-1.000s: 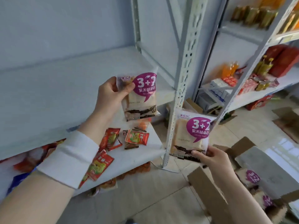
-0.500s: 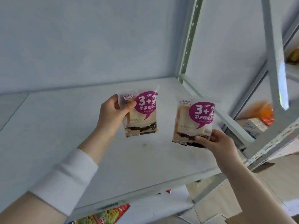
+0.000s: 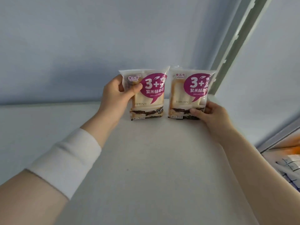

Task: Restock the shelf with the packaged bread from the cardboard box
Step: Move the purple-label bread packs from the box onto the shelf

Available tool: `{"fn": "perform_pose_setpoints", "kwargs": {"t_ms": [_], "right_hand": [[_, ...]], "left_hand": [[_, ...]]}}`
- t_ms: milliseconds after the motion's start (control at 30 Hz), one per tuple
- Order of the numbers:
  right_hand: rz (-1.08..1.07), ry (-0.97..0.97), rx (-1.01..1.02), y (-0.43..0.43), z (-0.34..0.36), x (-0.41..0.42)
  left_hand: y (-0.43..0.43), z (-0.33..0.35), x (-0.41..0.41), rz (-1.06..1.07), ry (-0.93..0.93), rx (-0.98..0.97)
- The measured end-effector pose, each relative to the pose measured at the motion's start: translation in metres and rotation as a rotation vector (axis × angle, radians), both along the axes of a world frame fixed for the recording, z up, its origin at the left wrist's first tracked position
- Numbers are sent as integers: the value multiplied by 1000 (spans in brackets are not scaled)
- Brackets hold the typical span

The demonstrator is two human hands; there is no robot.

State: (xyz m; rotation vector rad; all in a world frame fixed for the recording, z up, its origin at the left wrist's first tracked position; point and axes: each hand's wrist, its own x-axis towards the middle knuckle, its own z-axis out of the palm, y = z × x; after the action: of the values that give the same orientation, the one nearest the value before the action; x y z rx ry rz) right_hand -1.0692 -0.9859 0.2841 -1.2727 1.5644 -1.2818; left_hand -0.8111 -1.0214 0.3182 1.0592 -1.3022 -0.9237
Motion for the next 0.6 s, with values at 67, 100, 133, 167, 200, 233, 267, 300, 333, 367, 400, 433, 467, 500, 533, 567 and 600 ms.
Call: {"fn": "perform_pose_setpoints", "kwargs": {"t_ms": [67, 100, 133, 167, 200, 233, 267, 300, 333, 367, 400, 433, 467, 500, 533, 567, 600], "right_hand": [[3, 13, -14, -22, 0, -3], [7, 17, -18, -30, 0, -4], [11, 22, -23, -36, 0, -5], [13, 29, -28, -41, 0, -6], [14, 39, -32, -45, 0, -6], [14, 54, -35, -48, 0, -6], [12, 78, -38, -50, 0, -5], [4, 108, -42, -51, 0, -3], [-12, 144, -48, -52, -1, -3], [-32, 184, -54, -52, -2, -1], [-54, 224, -57, -53, -2, 0], [-77, 261, -59, -53, -2, 2], [-99, 291, -57, -53, -3, 4], [-129, 307, -53, -52, -3, 7], [-166, 312, -49, -52, -3, 9], [-205, 315, -44, -51, -2, 11], [-234, 327, -37, -50, -1, 14]], "left_hand": [[-18, -2, -5, 30, 14, -10], [-24, -2, -7, 40, 10, -15], [-30, -2, -9, 44, 0, -22], [-34, -1, -11, 44, -15, -30], [-38, 0, -13, 42, -33, -38], [-41, 1, -14, 42, -54, -47], [-43, 1, -16, 47, -79, -54], [-44, 1, -17, 57, -105, -59], [-46, 0, -18, 68, -127, -61], [-46, 0, -18, 81, -144, -60], [-47, 0, -19, 100, -159, -60], [-48, 0, -19, 126, -170, -61], [-49, -1, -20, 159, -167, -58], [-49, 0, -22, 191, -142, -48], [-48, 1, -24, 222, -114, -32], [-48, 1, -26, 253, -106, -14], [-46, 3, -29, 281, -123, 1]]}}
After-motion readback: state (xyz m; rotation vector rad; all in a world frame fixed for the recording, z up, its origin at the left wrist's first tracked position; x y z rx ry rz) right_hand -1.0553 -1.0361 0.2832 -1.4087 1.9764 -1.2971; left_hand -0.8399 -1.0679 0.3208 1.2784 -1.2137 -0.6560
